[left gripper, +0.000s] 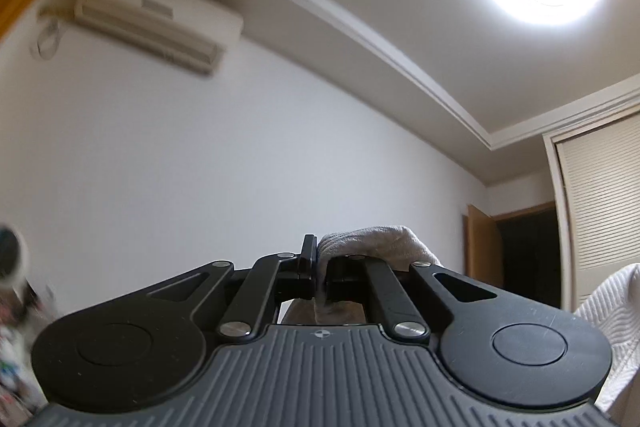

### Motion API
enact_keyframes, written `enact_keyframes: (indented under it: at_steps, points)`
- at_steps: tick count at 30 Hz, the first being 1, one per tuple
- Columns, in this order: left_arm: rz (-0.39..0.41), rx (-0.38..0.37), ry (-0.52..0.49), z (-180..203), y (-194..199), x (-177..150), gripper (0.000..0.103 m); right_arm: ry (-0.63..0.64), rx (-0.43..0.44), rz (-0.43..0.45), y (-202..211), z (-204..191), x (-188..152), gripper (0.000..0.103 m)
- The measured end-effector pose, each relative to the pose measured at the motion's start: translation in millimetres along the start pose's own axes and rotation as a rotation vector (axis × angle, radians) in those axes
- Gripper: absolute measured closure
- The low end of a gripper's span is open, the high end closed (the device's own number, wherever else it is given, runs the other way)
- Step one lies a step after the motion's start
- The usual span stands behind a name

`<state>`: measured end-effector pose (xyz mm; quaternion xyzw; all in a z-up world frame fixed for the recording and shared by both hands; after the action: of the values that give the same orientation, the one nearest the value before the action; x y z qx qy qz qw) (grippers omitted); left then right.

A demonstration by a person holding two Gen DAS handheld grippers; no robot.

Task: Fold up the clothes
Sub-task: 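Lift the white shirt with both grippers and carry it toward the bed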

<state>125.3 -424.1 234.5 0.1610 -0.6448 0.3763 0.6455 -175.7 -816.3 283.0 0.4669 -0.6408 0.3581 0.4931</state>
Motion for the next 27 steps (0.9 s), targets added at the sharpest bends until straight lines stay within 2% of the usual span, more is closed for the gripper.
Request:
enact_keyframes:
  at_steps: [3, 6, 12, 18, 22, 27]
  points:
    - [-0.027, -0.001, 0.029, -0.2, -26.8, -11.1, 0.099, 0.030, -0.017, -0.002, -23.0, 13.2, 8.9, 0.092]
    - [-0.020, 0.016, 0.045, -7.0, -54.1, -22.1, 0.099, 0.089, -0.035, -0.003, -54.5, 9.3, 17.3, 0.092]
    - [0.022, 0.082, 0.067, -39.9, -122.9, -37.0, 0.099, 0.097, 0.006, -0.025, -154.0, -6.9, 58.2, 0.092]
    - [0.131, 0.206, 0.037, -88.9, -189.6, -20.0, 0.099, 0.086, 0.112, 0.015, -255.6, -28.6, 105.4, 0.092]
    - [0.204, 0.265, -0.011, -107.8, -222.0, -7.3, 0.099, 0.062, 0.171, 0.014, -317.6, -32.2, 120.6, 0.092]
    - [0.235, 0.284, -0.085, -114.8, -261.7, 6.0, 0.099, 0.036, 0.204, 0.025, -389.3, -22.6, 134.7, 0.092]
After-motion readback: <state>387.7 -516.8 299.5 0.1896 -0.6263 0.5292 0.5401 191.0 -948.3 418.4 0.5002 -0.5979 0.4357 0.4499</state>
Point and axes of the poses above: each gripper's, at about its wrist camera, not at the fingertips, and y roughly against the way its jaws point, z to its right, x to its top, the point moved 8 cm from there along -y, roughly the way its jaws point, and after that the axes turned 5 degrees about -z, right-handed, at the moved point
